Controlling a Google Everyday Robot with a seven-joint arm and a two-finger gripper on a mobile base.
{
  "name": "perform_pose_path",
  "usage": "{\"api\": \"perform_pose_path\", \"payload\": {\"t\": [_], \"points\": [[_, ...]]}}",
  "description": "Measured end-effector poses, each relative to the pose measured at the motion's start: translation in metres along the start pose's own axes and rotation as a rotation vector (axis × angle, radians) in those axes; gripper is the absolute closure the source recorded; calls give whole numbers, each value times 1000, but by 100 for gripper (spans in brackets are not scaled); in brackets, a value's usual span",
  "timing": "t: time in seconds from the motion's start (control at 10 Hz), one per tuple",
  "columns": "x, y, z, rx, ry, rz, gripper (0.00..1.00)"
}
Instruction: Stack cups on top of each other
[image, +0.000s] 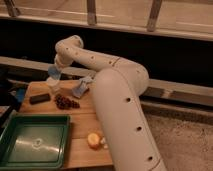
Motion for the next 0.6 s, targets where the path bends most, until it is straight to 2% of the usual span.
{"api": "perform_pose_path", "payload": {"t": [0.4, 0.5, 0.6], "points": [[8, 4, 29, -69, 16, 24, 100], [11, 6, 38, -91, 23, 32, 95], [13, 9, 47, -109, 32, 37, 85]]}}
